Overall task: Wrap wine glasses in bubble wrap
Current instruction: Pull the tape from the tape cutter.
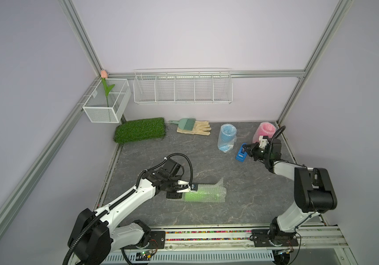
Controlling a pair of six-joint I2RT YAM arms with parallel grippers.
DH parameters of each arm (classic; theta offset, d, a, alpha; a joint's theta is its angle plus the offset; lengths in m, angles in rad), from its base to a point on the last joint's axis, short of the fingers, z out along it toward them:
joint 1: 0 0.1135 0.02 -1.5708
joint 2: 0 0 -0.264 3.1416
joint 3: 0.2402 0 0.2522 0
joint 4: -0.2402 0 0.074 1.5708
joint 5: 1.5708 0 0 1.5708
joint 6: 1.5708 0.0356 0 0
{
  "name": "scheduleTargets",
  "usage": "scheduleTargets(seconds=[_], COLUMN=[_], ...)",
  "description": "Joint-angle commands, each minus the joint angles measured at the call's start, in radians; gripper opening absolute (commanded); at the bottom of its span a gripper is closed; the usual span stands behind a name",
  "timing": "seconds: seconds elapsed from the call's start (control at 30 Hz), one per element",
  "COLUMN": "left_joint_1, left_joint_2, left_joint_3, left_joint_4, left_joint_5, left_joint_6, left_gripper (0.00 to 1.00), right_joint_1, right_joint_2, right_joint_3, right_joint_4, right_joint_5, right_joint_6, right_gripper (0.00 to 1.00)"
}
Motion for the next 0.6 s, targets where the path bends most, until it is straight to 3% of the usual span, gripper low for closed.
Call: scheduleTargets(seconds=[0.0, 0.3, 0.57], left_joint_1=[0.0, 0.0, 0.0], left_joint_2=[0.004, 0.007, 0.019], left_joint_3=[0.013, 0.011, 0.018], left_joint_4=[-0.003, -0.001, -0.011], left_joint_5=[0.029, 0.043, 0.062], left_joint_6=[0.019, 0.024, 0.03], left_gripper=[0.05, 0.05, 0.05], right_joint_1=[0.044, 0.184, 0.277], right_joint_2=[-0.107, -0.383, -0.277], right_joint_3=[-0.042, -0.151, -0.284], right_joint_4=[-0.077, -0.287, -0.106], right_joint_5=[0.011, 0.127, 0.119], right_joint_6=[0.031, 0.071, 0.154], right_gripper=[0.07, 0.07, 0.07])
